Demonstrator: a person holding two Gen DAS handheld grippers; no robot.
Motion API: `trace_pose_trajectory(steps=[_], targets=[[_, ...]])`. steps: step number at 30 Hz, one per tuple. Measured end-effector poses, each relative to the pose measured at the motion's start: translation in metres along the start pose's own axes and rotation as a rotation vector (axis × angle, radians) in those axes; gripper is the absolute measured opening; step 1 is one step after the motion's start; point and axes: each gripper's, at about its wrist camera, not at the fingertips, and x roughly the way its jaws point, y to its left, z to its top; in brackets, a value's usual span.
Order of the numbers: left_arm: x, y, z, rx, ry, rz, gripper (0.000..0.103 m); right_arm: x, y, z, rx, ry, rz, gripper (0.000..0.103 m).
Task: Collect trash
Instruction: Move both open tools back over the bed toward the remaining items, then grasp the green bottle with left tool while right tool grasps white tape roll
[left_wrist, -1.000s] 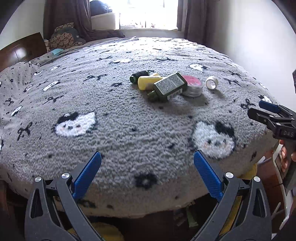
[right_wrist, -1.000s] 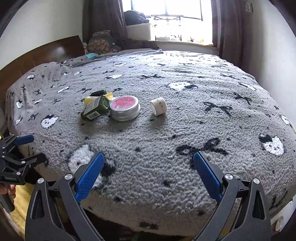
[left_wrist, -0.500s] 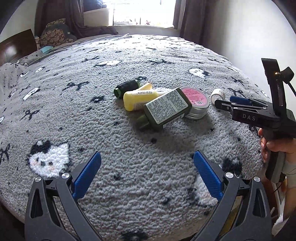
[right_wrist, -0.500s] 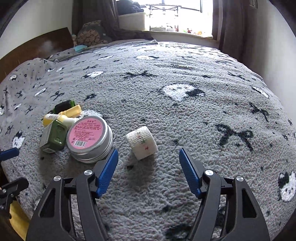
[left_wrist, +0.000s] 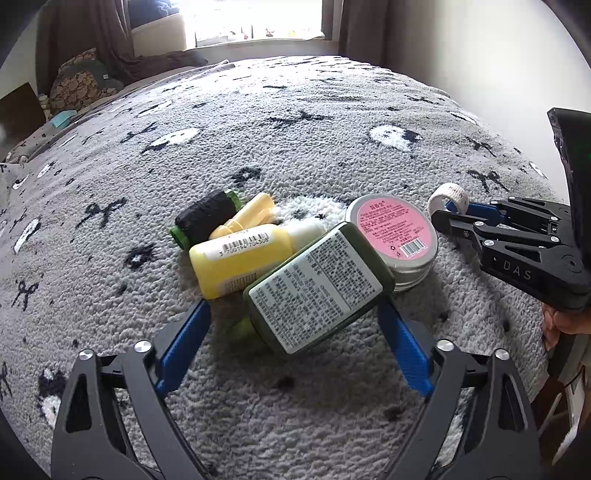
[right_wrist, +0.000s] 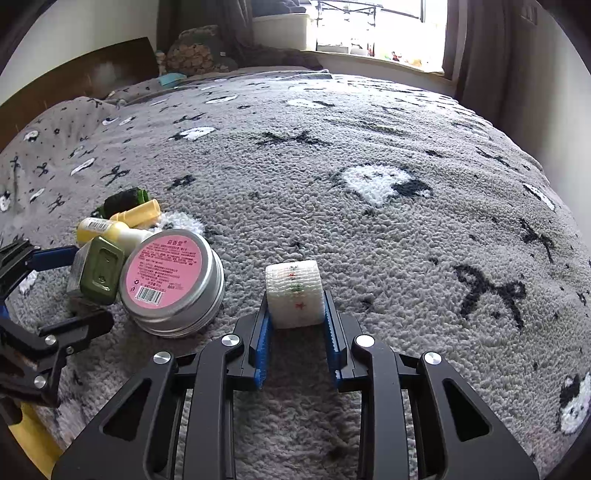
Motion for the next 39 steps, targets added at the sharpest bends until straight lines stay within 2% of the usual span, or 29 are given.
trace_pose_trajectory(steps=[9,11,16,25,39], targets=[[0.001,-0.002,0.001,0.002,0.015,-0.014,0.042,-0.01,0.0,-0.003,-0.017,-0.011,-0.007,0.026],[-0.002,-0.003,-0.001,0.006,0.015,-0.021,0.04,-0.014,0.001,-0.004,-0.02,-0.013,-0.007,0.026],[-0.012,-0.009,-0.009,0.01,0.002,-0.041,0.039,-0.029,0.006,-0.008,-0.031,-0.03,-0.005,0.026],[-0.055,-0.019,-0.029,0.008,-0.05,-0.022,0.039,-0.076,0.016,-0.024,-0.057,-0.097,0.015,0.026],[-0.145,-0.059,-0.082,0.049,-0.174,-0.01,0.039,-0.178,0.028,-0.086,-0.087,-0.216,0.055,0.026]])
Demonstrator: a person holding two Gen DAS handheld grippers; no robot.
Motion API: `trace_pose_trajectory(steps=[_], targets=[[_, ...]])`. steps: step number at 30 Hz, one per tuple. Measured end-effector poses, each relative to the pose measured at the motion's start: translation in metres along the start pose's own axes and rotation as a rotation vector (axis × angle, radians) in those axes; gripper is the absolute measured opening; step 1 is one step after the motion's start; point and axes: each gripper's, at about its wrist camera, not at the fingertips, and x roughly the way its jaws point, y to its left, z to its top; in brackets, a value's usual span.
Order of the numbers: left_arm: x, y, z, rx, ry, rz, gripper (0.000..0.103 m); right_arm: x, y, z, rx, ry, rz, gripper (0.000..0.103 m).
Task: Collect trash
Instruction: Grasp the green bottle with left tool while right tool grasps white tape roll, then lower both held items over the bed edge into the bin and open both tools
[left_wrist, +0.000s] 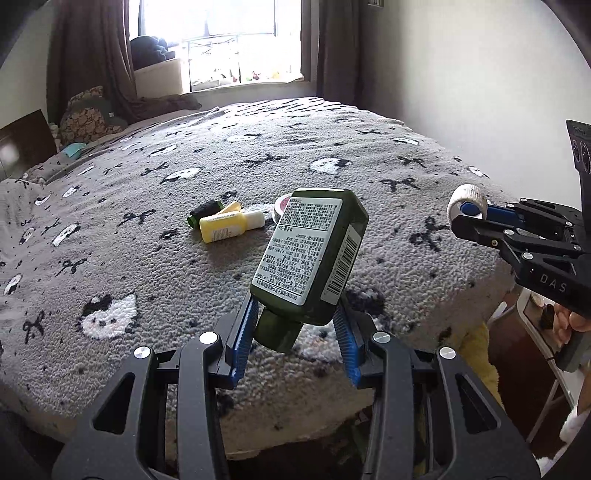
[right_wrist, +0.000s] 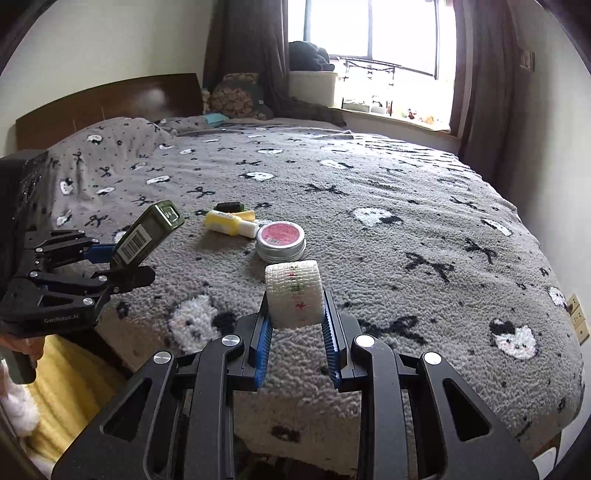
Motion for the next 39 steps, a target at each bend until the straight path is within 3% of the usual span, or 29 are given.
trace_pose_trajectory(steps=[7,14,28,39], targets=[[-0.031,-0.027,-0.034,0.038,-0.012,-0.013,0.039,-0.028,0.015,-0.03,-0.041,0.016,0.014,0.026],[-0.036,-0.04,-0.071,0.024,0.039,-0.05,0.039,-0.039,0.024,-0.066,-0.017,0.05,0.011,0.026],[0.01,-0.065,-0.16,0.004,0.286,-0.149,0.039,-0.018,0.032,-0.135,0.07,0.204,0.0,0.026],[0.058,-0.059,-0.195,-0.036,0.436,-0.173,0.039,0.023,0.043,-0.172,0.132,0.334,0.063,0.026]])
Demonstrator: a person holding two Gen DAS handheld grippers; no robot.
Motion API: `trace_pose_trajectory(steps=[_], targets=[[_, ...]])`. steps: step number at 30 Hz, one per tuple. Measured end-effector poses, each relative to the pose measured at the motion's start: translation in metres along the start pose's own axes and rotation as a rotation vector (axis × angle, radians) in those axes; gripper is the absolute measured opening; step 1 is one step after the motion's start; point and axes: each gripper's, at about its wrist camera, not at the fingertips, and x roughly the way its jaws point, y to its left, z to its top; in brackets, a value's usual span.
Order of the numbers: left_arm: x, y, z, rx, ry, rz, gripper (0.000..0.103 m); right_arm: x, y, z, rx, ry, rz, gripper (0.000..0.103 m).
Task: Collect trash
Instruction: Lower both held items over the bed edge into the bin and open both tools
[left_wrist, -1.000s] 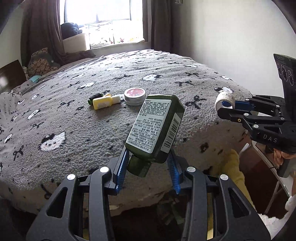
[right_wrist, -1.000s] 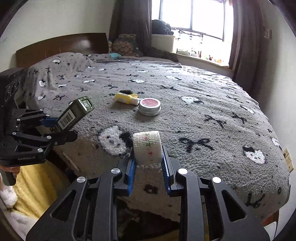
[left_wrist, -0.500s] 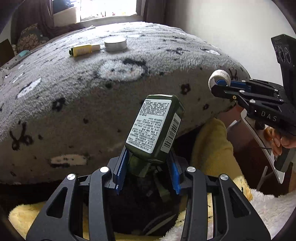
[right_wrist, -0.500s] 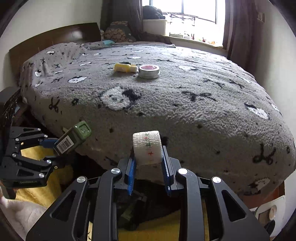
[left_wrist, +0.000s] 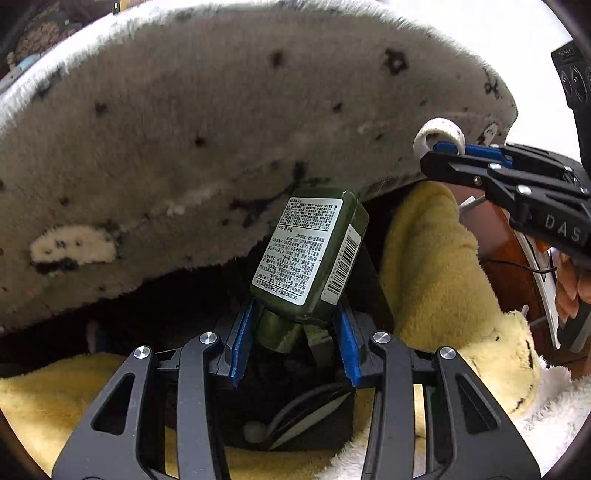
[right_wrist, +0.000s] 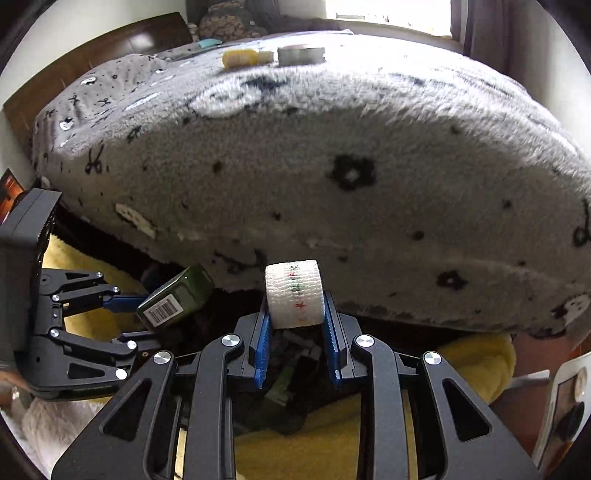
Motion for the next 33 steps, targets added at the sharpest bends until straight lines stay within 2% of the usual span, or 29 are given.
trace_pose_trajectory(steps=[14,24,25,28,31,33], targets=[[0.055,0.014,-0.001,-0.03,0.161,-0.054,0.039,0.072,0.001,-0.025,0.072,0.24,0.092,0.026],[0.071,0.022,-0.004,-0.057,0.207,-0.057,0.04,0.09,0.001,-0.026,0.086,0.292,0.103,0.027],[0.071,0.022,-0.004,-0.059,0.207,-0.058,0.04,0.09,0.001,-0.026,0.096,0.293,0.108,0.029],[0.068,0.021,-0.004,-0.065,0.194,-0.058,0.047,0.088,-0.001,-0.022,0.104,0.287,0.097,0.048],[0.06,0.023,-0.003,-0.064,0.173,-0.046,0.054,0.08,-0.004,-0.019,0.106,0.27,0.087,0.049],[0.054,0.023,-0.002,-0.059,0.157,-0.034,0.059,0.073,-0.006,-0.016,0.109,0.247,0.071,0.056]])
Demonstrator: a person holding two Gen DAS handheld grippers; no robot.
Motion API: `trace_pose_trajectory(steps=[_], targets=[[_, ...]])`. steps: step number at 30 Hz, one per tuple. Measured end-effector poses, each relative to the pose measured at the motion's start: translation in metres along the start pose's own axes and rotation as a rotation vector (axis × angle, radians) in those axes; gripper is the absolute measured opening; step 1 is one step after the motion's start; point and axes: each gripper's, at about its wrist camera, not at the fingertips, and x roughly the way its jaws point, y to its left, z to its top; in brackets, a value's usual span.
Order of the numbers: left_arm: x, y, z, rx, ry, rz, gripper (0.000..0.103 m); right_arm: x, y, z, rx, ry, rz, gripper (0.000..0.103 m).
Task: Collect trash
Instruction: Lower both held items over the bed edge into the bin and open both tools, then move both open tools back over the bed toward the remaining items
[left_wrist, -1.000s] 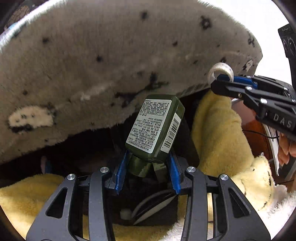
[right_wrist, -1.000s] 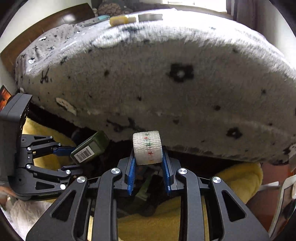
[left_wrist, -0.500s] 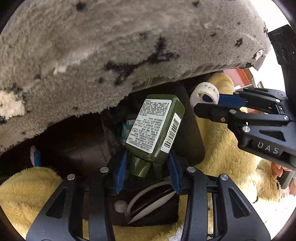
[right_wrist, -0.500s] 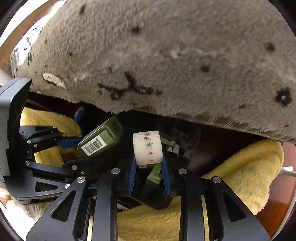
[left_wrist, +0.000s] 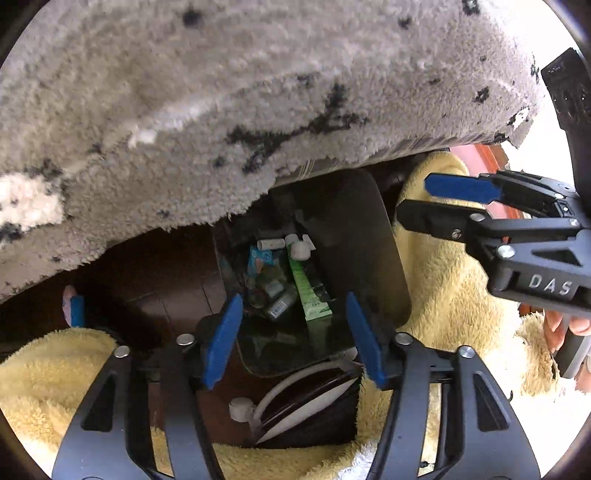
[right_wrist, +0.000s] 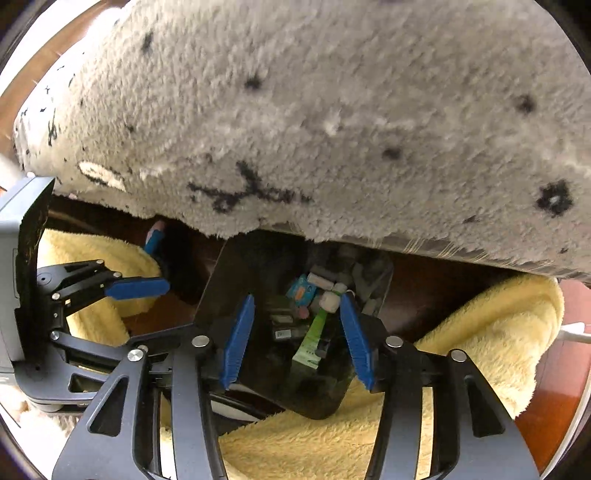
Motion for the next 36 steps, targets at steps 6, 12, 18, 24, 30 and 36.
trace_pose_trajectory(steps=[6,12,18,24,30,36], targets=[[-0.023,-0.006,0.0,0.017,-0.067,0.031,0.081,-0.022,-0.004,0.004,0.009,-0.068,-0.048,0.085],[-0.044,-0.014,0.004,0.034,-0.139,0.05,0.094,-0.041,-0.003,0.008,0.003,-0.116,-0.079,0.091],[-0.073,-0.013,0.003,0.023,-0.237,0.074,0.095,-0.068,0.0,0.016,-0.006,-0.213,-0.092,0.092],[-0.107,-0.016,0.005,0.059,-0.367,0.115,0.095,-0.098,0.015,0.025,-0.086,-0.345,-0.144,0.092],[-0.147,-0.006,0.023,0.051,-0.466,0.177,0.095,-0.124,0.02,0.046,-0.113,-0.43,-0.129,0.092],[-0.173,0.012,0.045,0.03,-0.516,0.235,0.095,-0.14,0.018,0.078,-0.111,-0.488,-0.144,0.092]])
